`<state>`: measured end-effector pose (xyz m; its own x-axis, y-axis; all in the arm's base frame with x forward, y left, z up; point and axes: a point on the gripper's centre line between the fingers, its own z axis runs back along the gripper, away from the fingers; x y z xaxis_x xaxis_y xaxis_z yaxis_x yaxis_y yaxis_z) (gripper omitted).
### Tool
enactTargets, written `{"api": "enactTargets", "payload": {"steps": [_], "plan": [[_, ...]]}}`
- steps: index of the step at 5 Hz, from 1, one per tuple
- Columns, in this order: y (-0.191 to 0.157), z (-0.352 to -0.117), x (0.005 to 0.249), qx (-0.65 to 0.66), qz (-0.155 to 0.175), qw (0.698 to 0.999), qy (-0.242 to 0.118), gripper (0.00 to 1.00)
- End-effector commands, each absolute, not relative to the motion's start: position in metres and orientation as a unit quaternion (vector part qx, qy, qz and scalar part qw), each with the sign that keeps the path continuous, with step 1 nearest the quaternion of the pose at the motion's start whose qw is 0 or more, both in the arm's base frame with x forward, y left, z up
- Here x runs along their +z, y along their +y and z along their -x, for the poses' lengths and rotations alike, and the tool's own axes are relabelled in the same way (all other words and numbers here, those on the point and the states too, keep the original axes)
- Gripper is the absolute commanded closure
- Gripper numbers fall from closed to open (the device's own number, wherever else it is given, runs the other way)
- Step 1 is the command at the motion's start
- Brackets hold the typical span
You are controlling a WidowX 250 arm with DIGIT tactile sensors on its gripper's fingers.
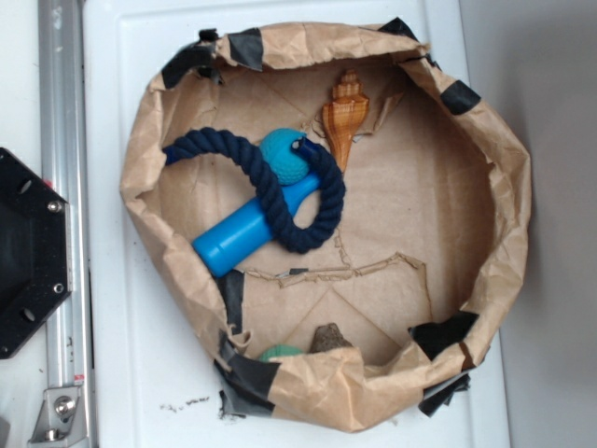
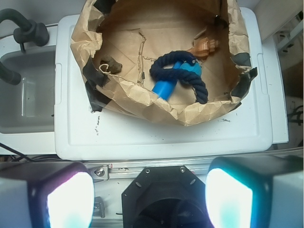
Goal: Grab the blue rope.
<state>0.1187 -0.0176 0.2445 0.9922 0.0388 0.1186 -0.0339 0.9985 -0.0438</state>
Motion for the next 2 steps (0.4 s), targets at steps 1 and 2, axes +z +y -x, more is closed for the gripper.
{"api": "enactTargets", "payload": {"steps": [1, 2], "plan": [[-0.018, -0.119, 0.244, 0.018, 0.021, 0.998, -0.06, 0.0], [-0.008, -0.169, 0.216, -0.074, -0.002, 0.996, -0.054, 0.0]]}}
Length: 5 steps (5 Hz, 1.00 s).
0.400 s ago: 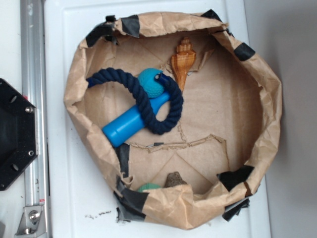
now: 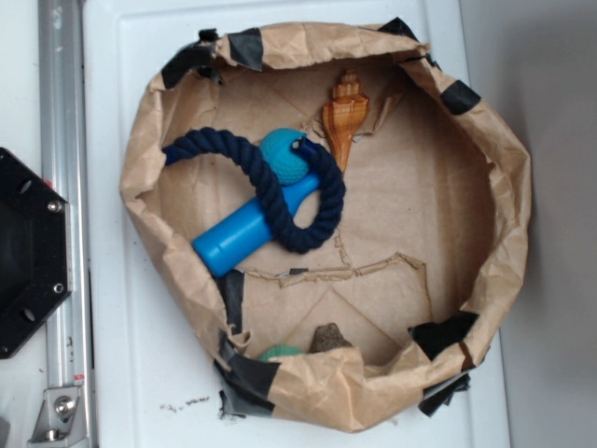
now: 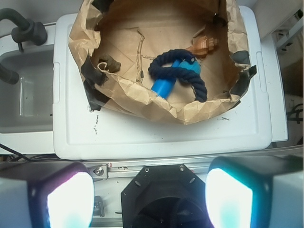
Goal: Grab the blue rope.
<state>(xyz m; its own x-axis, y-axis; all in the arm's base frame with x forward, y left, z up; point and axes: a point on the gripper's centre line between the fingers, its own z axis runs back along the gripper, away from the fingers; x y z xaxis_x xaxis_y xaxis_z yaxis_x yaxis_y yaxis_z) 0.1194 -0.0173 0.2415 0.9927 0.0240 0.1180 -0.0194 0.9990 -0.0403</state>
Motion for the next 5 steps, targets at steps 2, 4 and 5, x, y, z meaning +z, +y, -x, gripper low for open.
{"api": "enactTargets", "payload": {"steps": [2, 4, 5], "plan": [[0.019, -0.234, 0.14, -0.171, -0.014, 0.985, -0.024, 0.0], [0.048, -0.238, 0.062, -0.221, -0.005, 0.974, 0.044, 0.0], [0.064, -0.231, 0.041, -0.216, -0.008, 0.974, 0.066, 0.0]]}}
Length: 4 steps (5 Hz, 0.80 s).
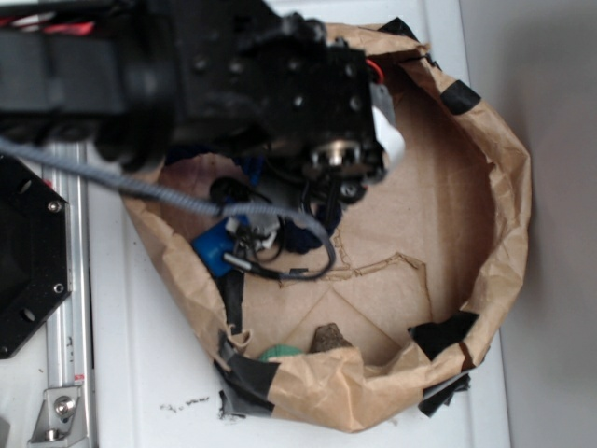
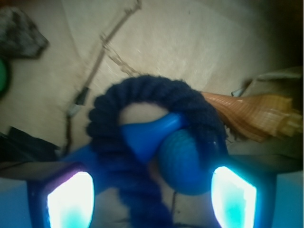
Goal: Grab the blue rope.
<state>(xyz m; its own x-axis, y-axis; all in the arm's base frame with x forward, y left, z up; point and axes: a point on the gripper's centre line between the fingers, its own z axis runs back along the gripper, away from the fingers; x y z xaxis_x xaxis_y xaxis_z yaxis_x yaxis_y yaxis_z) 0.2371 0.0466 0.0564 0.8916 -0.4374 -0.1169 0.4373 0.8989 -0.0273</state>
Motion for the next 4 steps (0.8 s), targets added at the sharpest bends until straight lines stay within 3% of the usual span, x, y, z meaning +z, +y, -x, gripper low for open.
{"api": "enactTargets", "payload": {"steps": [1, 2, 3, 4], "plan": [[0.071, -0.232, 0.023, -0.214, -0.052, 0.971, 0.088, 1.0], [0.07, -0.235, 0.027, -0.201, -0.058, 0.975, 0.074, 1.0], [0.068, -0.244, 0.051, -0.188, -0.075, 0.978, 0.046, 1.0], [0.058, -0.264, 0.103, -0.133, -0.074, 0.988, -0.028, 1.0]]}}
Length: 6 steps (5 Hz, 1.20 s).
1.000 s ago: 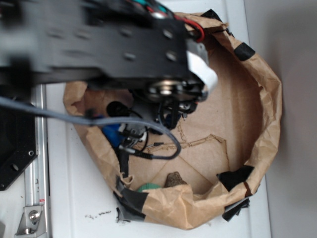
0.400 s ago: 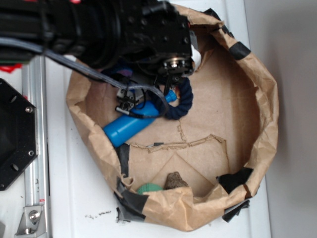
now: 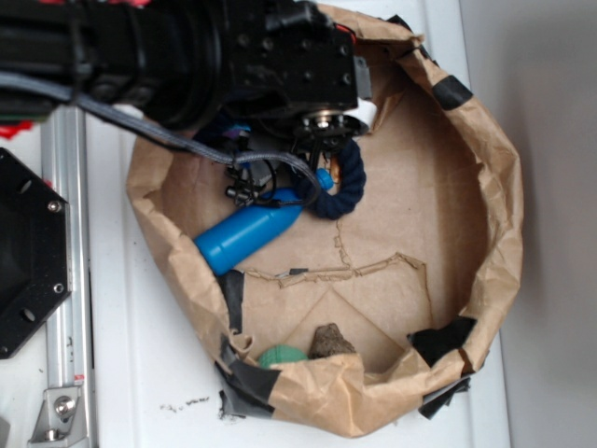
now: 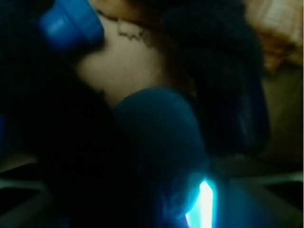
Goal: Grab the blue rope.
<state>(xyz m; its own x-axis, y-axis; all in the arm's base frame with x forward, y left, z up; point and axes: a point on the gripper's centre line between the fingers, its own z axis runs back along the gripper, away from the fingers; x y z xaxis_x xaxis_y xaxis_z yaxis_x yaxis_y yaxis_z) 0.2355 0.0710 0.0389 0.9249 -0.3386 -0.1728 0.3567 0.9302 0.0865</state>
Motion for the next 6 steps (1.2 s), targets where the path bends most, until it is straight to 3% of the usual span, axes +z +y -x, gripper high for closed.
{"api": "enactTargets", "payload": {"steps": [1, 2, 3, 5, 6], "plan": [[0.045, -0.268, 0.155, -0.091, -0.061, 0.992, -0.063, 1.0], [0.035, -0.275, 0.162, -0.048, -0.031, 0.998, -0.029, 1.0], [0.024, -0.278, 0.141, -0.017, 0.014, 1.0, -0.007, 1.0], [-0.007, -0.288, 0.118, 0.048, 0.053, 0.997, 0.031, 1.0], [-0.007, -0.28, 0.111, 0.053, 0.046, 0.997, 0.023, 1.0]]}}
